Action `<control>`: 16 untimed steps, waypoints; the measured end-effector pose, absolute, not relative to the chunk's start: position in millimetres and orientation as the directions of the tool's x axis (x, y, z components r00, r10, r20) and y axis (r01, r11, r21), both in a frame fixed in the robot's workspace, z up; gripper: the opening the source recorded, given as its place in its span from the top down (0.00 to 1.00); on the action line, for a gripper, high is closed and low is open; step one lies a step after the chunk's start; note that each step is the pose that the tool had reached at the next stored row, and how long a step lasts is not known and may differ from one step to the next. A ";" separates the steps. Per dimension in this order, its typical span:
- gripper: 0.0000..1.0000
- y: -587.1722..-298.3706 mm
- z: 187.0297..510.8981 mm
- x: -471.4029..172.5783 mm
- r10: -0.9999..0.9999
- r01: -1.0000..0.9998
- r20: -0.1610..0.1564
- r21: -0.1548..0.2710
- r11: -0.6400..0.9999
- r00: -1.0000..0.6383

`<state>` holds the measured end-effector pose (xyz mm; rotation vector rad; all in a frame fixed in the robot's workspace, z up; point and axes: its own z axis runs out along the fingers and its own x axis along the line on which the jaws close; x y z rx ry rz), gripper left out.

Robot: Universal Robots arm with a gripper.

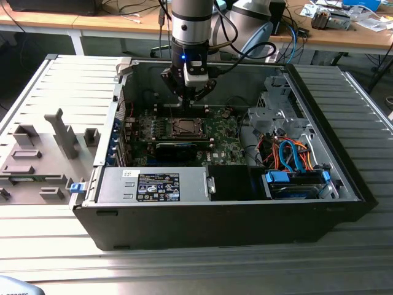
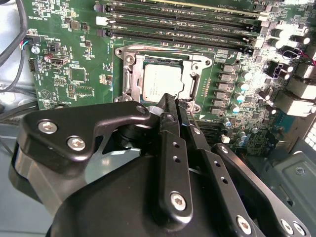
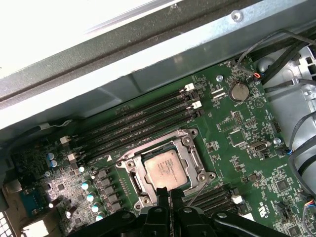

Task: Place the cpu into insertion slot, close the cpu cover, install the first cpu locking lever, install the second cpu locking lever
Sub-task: 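Install the first cpu locking lever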

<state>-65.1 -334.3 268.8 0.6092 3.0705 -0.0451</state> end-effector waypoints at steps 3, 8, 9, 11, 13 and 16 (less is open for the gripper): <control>0.84 -334.4 268.8 -65.1 0.380 0.381 -0.016 -0.026 0.924 -0.925; 0.84 -334.4 268.8 -65.1 0.378 0.378 -0.016 -0.026 0.925 -0.926; 0.84 -334.4 268.8 -65.1 0.377 0.378 -0.016 -0.026 0.926 -0.926; 0.84 -334.4 268.8 -65.1 0.377 0.377 -0.016 -0.026 0.926 -0.926; 0.84 -334.4 268.8 -65.1 0.375 0.375 -0.016 -0.026 0.927 -0.927; 0.84 -334.4 268.7 -65.1 0.373 0.374 -0.016 -0.026 0.927 -0.928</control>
